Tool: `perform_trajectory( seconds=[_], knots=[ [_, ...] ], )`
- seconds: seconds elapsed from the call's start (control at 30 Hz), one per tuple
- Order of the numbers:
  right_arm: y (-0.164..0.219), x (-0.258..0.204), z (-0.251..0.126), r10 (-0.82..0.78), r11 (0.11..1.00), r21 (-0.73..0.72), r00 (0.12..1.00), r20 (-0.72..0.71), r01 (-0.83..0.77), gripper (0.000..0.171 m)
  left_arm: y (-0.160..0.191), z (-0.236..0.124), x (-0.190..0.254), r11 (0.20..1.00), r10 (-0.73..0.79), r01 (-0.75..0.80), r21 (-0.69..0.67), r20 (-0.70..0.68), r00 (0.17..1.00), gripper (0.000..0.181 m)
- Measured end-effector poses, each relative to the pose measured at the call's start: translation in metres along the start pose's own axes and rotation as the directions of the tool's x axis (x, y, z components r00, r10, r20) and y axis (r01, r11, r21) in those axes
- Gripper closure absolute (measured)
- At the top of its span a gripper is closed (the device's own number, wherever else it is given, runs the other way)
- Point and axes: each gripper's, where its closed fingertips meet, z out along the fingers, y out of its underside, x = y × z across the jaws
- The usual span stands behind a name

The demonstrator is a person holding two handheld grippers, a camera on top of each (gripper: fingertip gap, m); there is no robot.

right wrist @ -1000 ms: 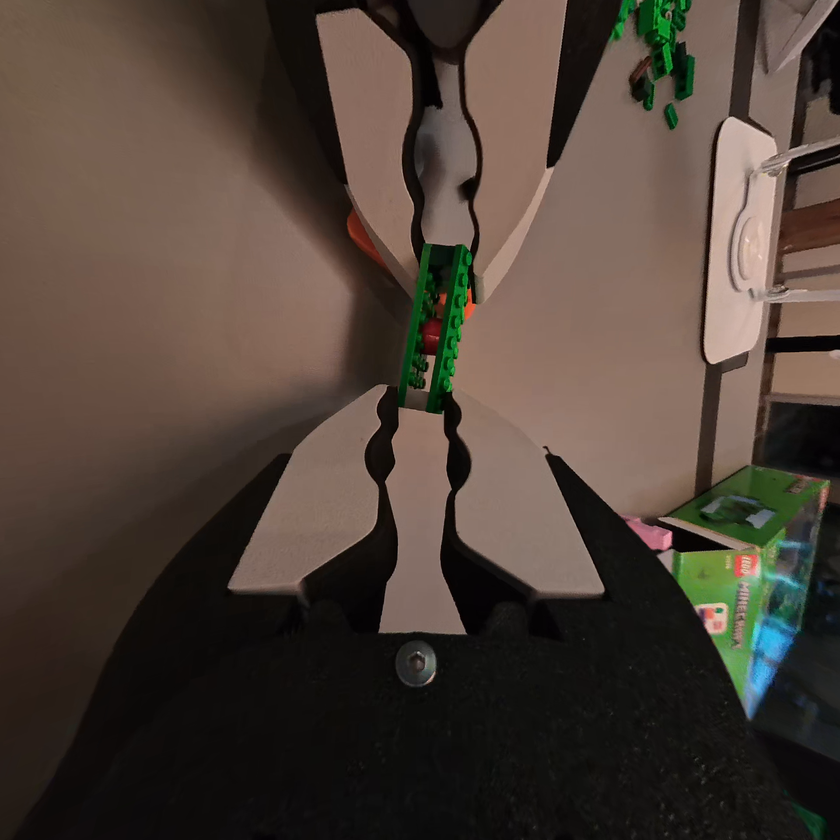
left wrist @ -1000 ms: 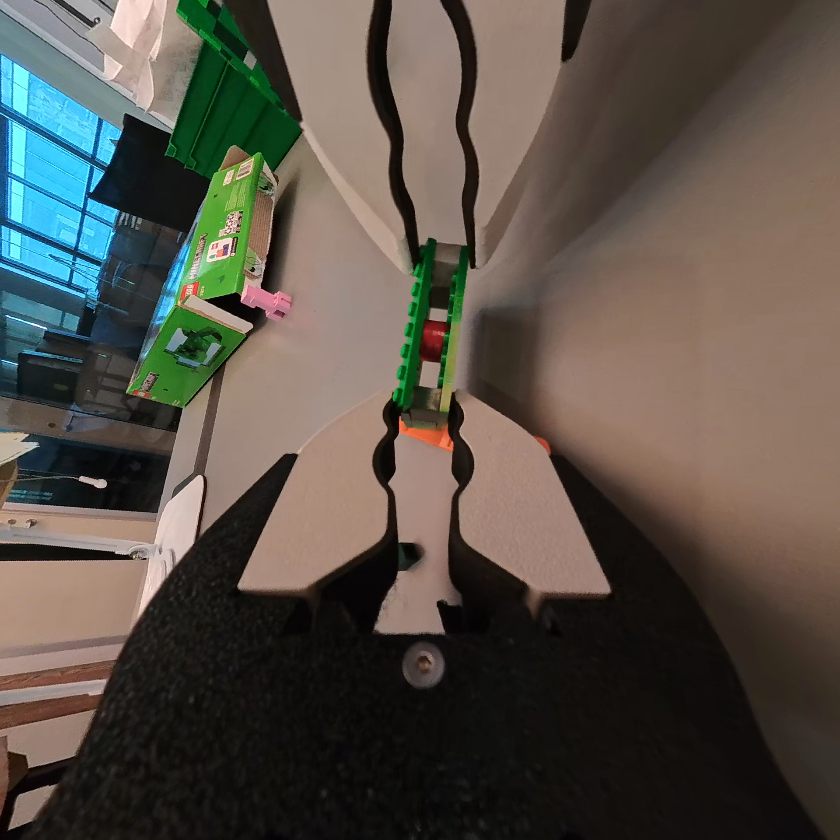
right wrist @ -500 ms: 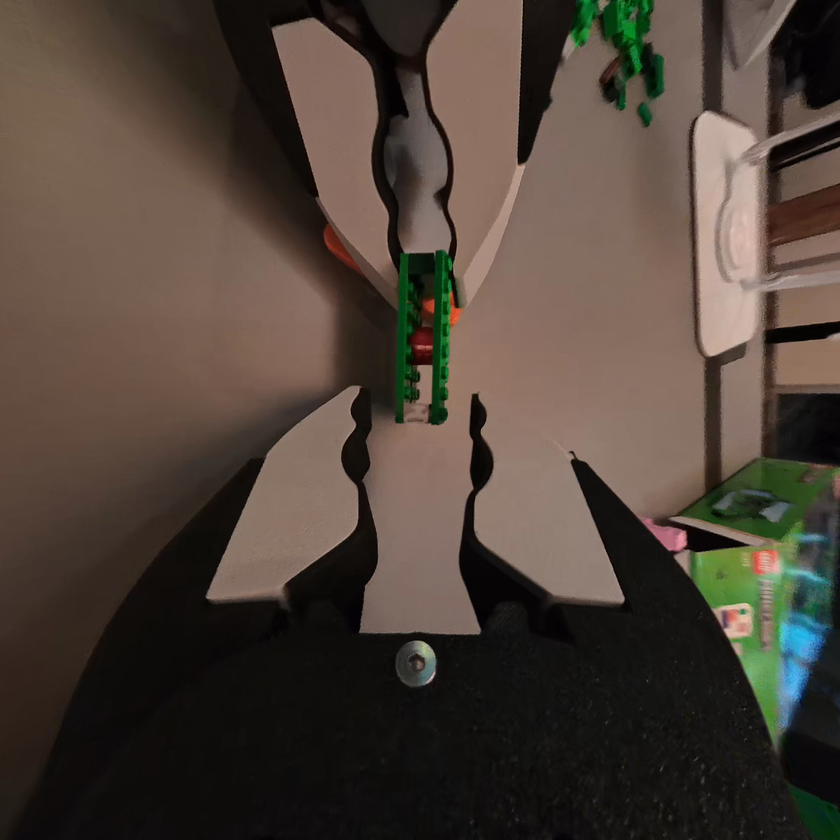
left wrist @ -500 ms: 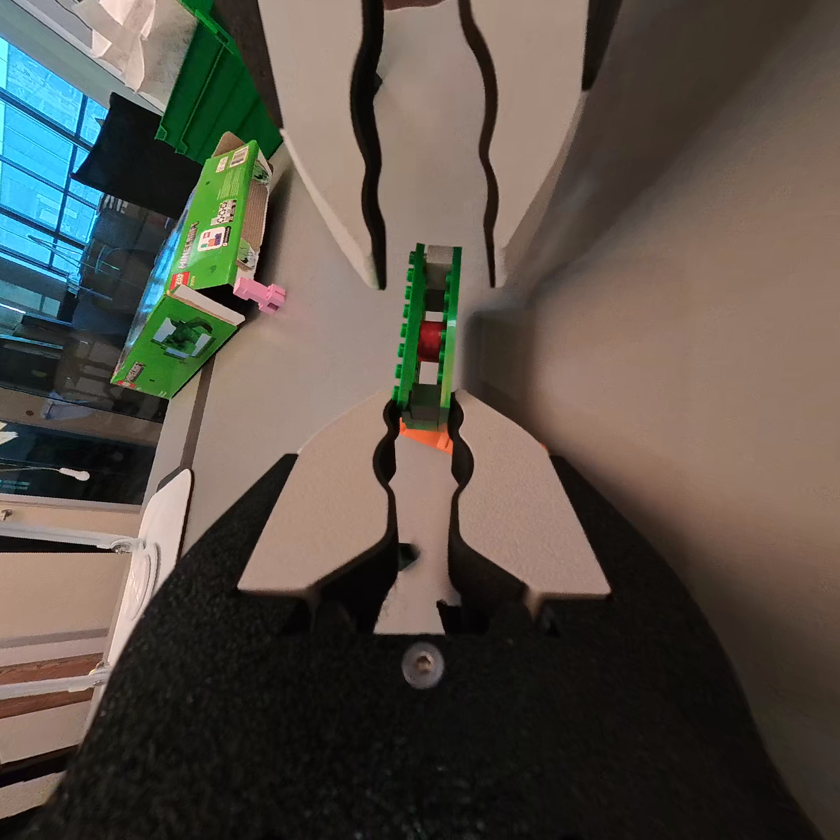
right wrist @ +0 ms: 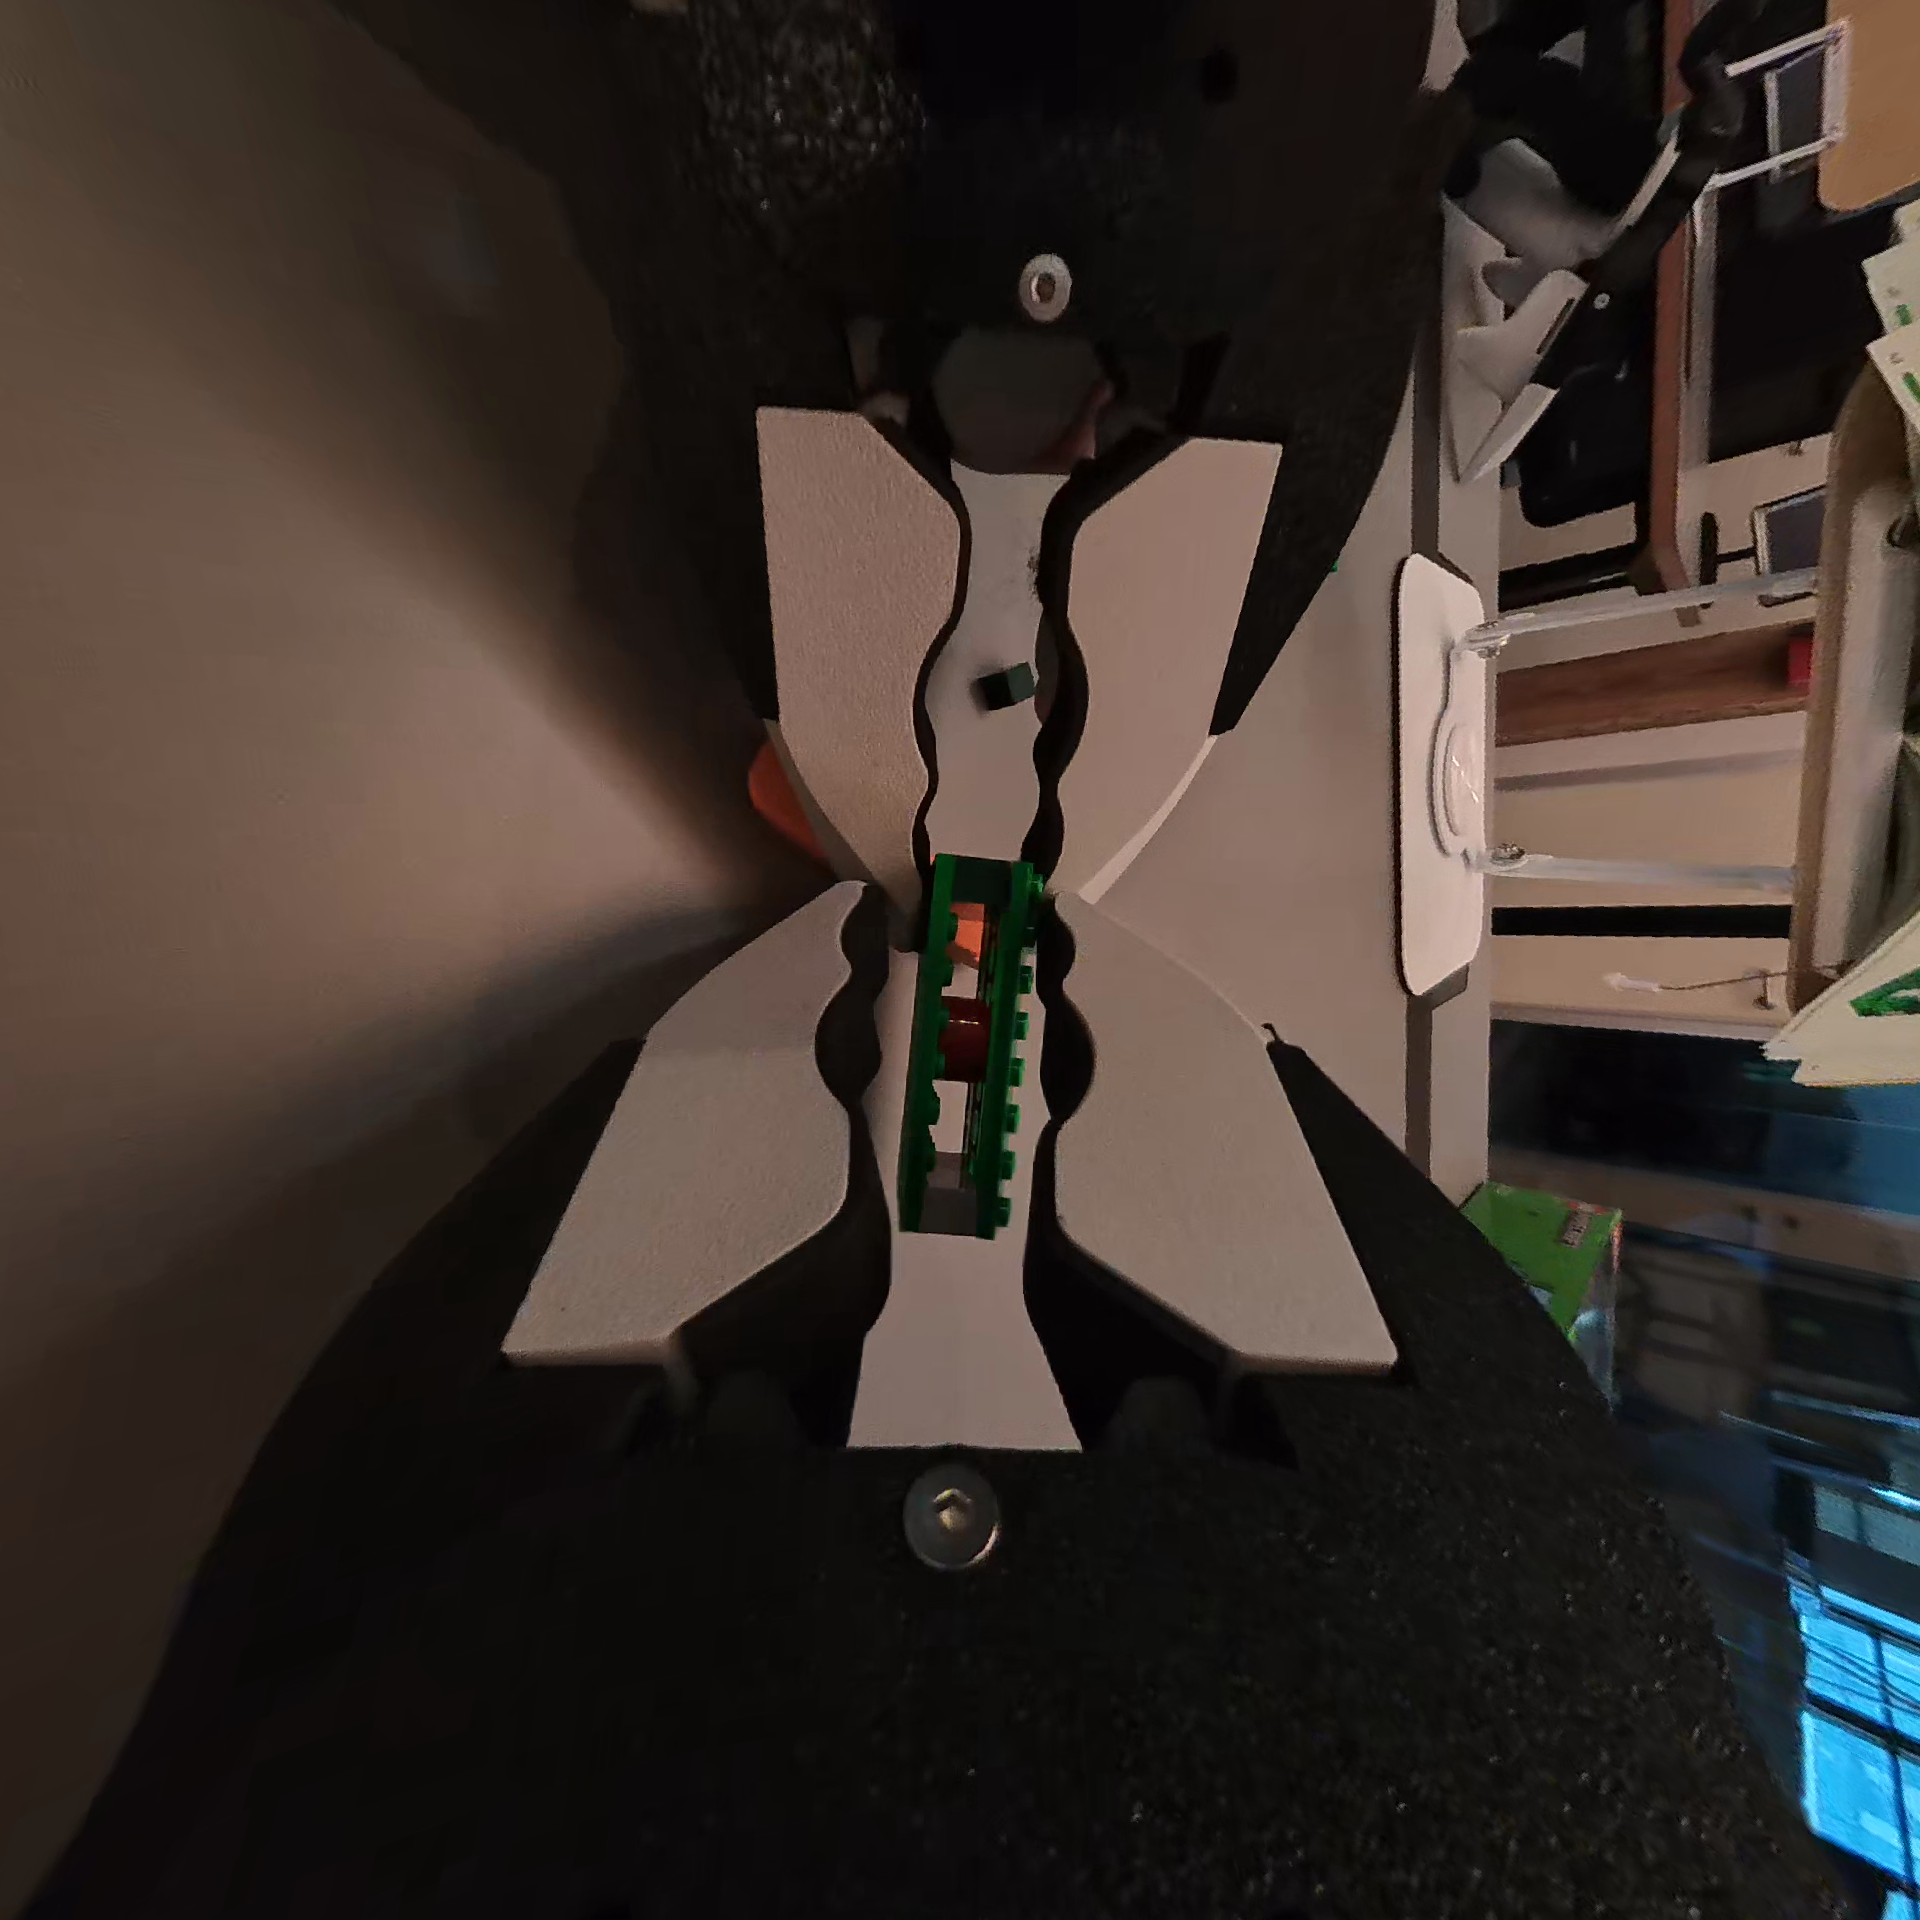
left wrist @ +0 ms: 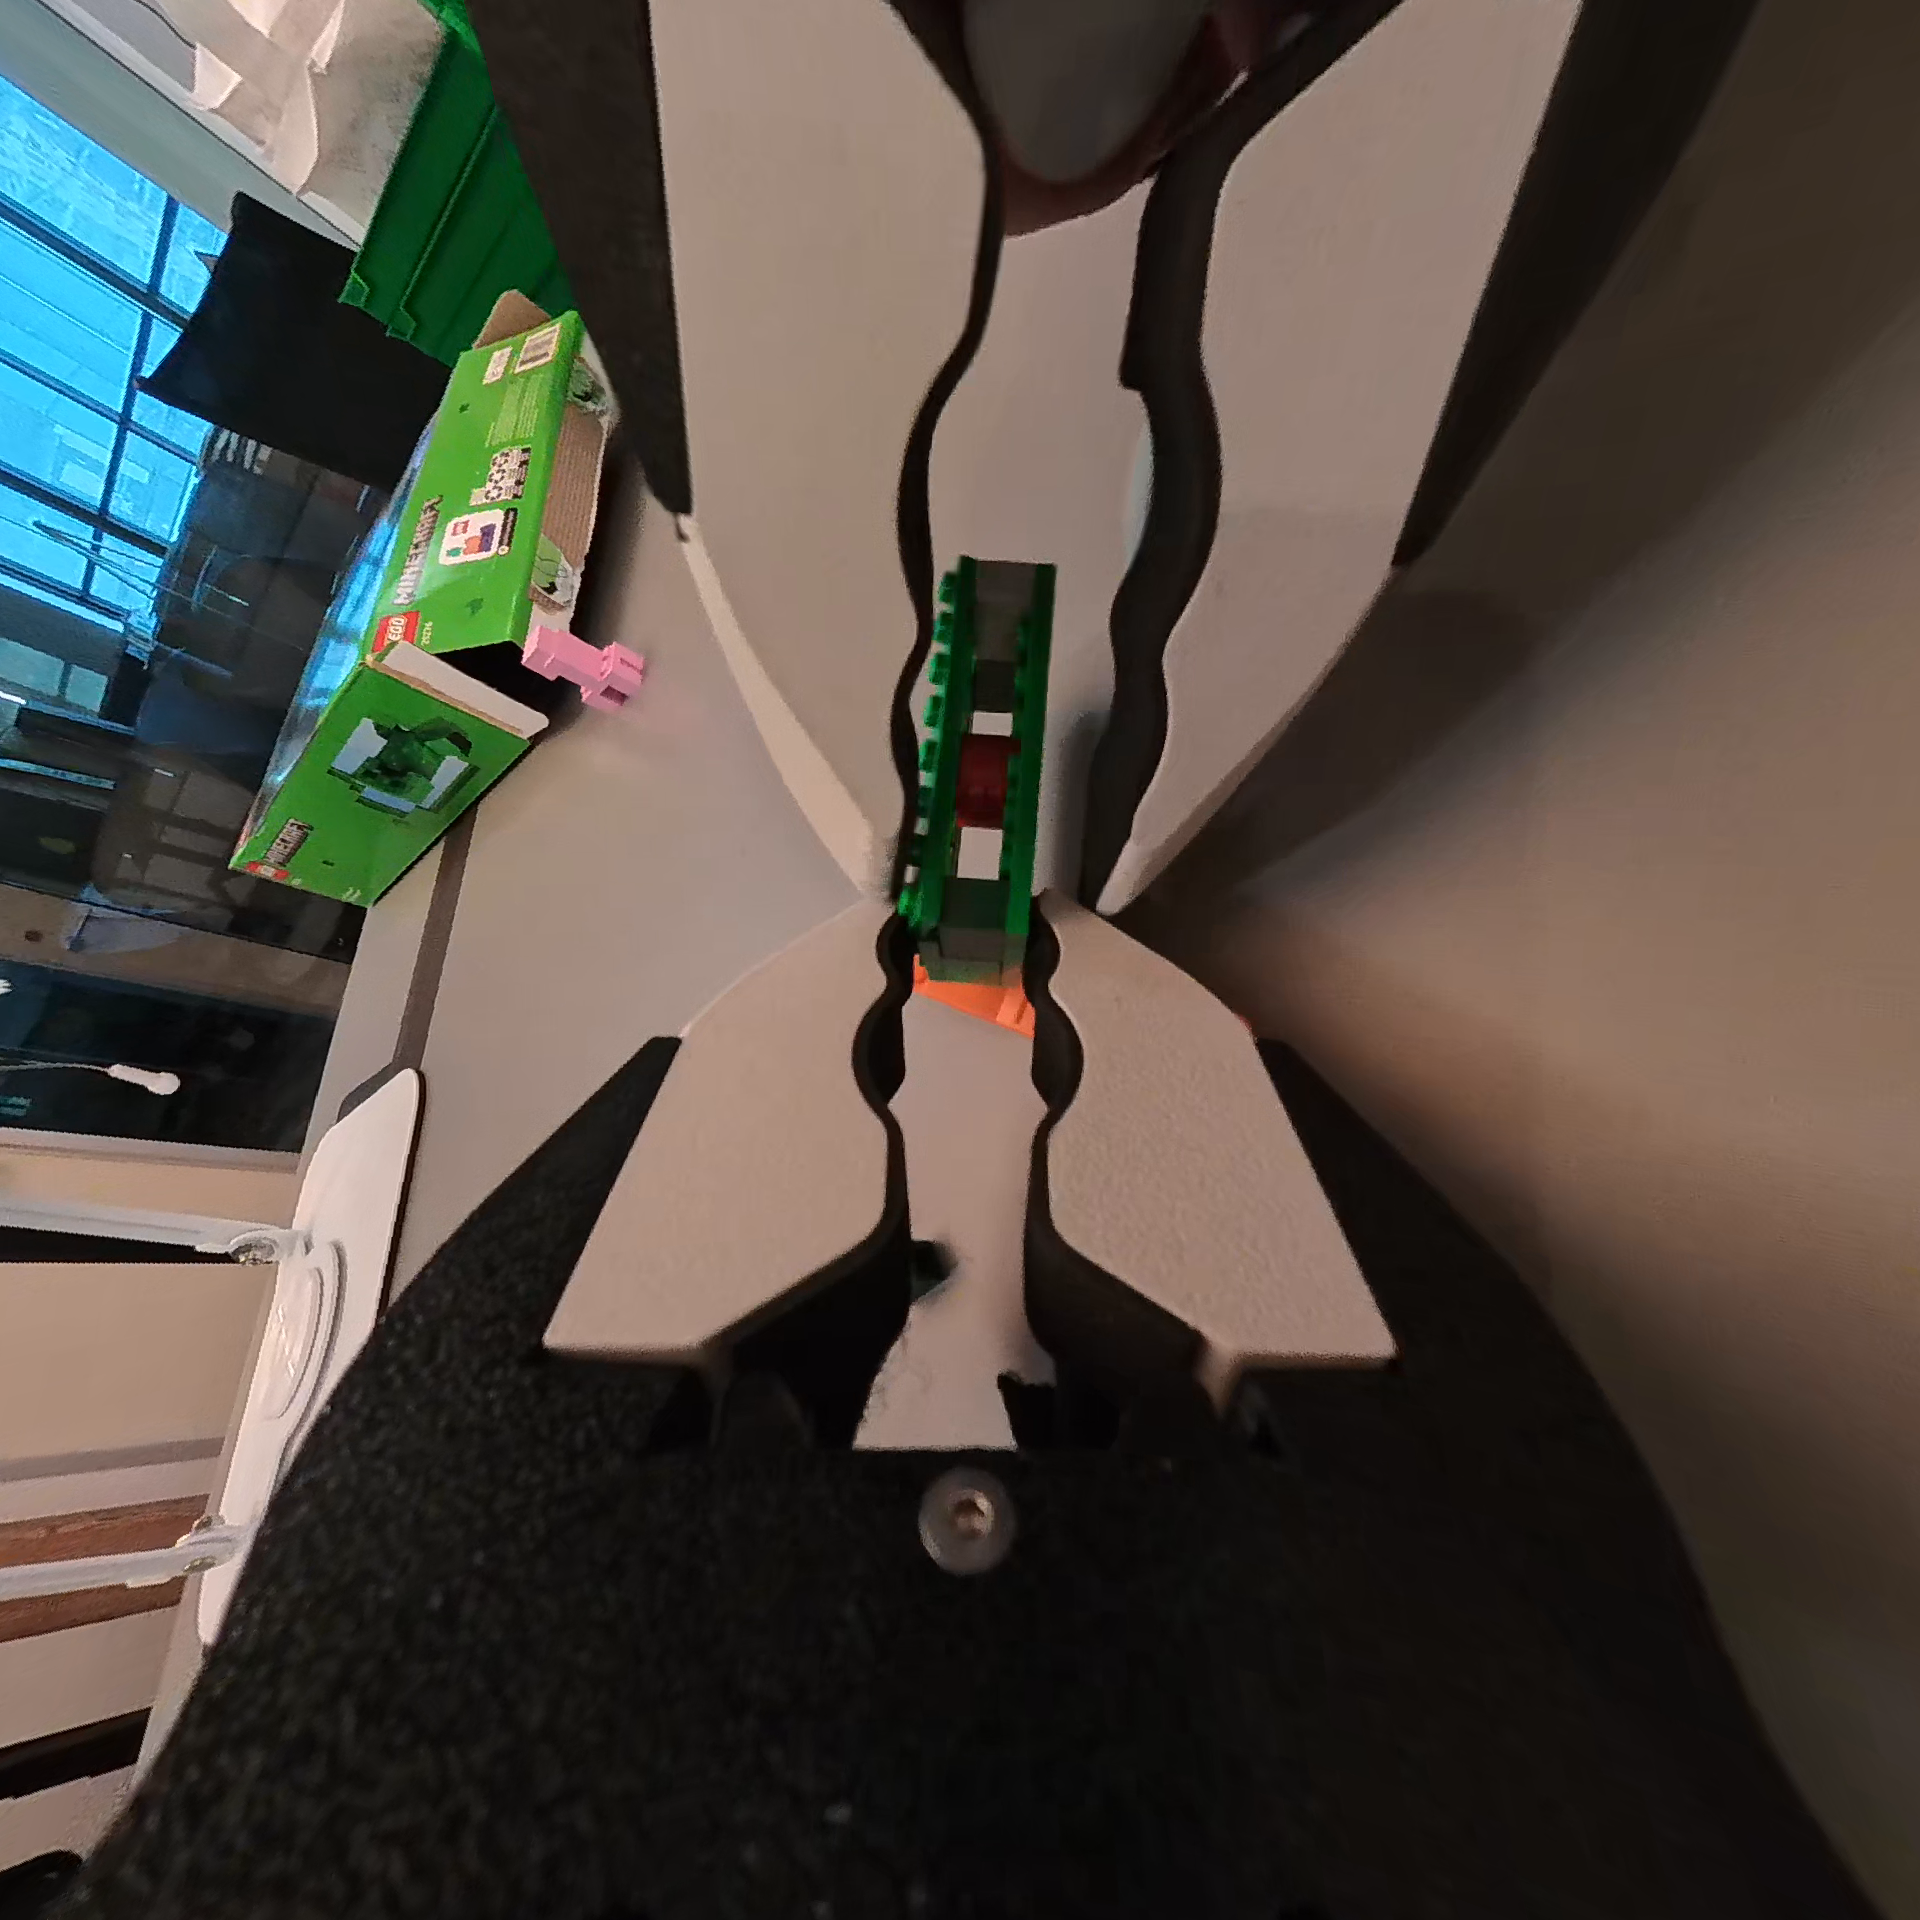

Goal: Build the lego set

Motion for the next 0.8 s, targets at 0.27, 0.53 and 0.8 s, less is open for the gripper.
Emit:
perform_trajectory(
  seconds=[0.27, 0.53, 0.8],
  knots=[
    [0.001, 0.001, -0.001, -0.033, 0.999, 0.003, 0.999, 0.03, 0.033, 0.153, 0.0, 0.001, 0.002, 0.999, 0.031, -0.031, -0.02, -0.004, 1.0, 0.162],
    [-0.001, 0.004, -0.006, 0.105, 0.991, 0.086, 0.994, 0.017, -0.106, 0.134, -0.001, -0.001, -0.001, 0.999, -0.052, 0.052, 0.016, -0.016, 0.999, 0.162],
    [0.033, 0.008, -0.021, 0.105, 0.994, -0.007, 0.994, -0.039, -0.105, 0.134, -0.001, -0.001, -0.001, 0.998, -0.052, 0.053, 0.024, -0.014, 0.999, 0.162]
  ],
)
